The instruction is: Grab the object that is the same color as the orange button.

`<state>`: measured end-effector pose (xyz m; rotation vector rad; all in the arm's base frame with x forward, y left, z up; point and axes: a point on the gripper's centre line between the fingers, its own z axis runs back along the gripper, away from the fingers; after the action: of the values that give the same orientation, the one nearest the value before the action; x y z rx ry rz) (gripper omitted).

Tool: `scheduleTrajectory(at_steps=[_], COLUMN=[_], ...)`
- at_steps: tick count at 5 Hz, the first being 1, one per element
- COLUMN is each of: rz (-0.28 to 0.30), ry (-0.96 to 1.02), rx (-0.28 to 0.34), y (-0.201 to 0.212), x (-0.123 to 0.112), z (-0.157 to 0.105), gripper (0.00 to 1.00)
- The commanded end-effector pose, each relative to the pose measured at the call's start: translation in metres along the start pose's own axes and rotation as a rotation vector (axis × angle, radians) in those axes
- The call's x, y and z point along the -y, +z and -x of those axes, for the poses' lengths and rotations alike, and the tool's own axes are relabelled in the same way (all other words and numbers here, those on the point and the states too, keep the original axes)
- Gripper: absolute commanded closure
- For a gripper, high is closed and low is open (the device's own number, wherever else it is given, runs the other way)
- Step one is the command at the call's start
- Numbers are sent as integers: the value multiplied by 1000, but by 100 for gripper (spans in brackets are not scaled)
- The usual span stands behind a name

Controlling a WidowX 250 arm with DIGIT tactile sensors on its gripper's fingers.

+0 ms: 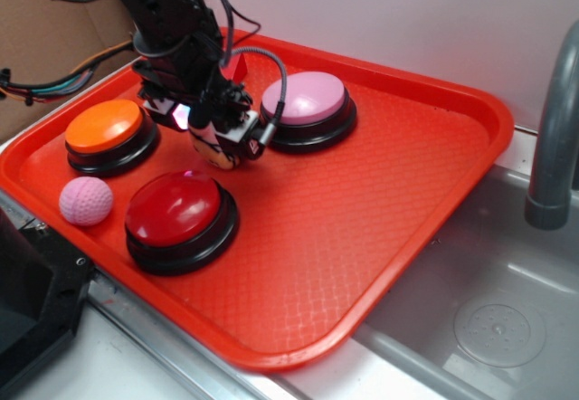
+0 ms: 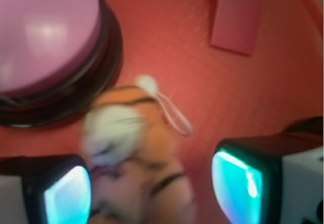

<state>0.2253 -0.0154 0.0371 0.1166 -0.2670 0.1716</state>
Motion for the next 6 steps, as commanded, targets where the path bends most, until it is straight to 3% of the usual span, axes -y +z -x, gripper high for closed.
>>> scheduleTrajectory(at_steps=[1,2,3,4,5,6], rz=[86,102,79,48,26,65], ry=[-13,-33,-28,-61,-110,-59], rx=[18,7,-15,-89,-203,-207], y=[-19,-12,0,19,60,107], x=[2,4,4,4,0,-8], z=[-18,-10,-8,-15,-25,-27], gripper=[13,100,100,100,100,100])
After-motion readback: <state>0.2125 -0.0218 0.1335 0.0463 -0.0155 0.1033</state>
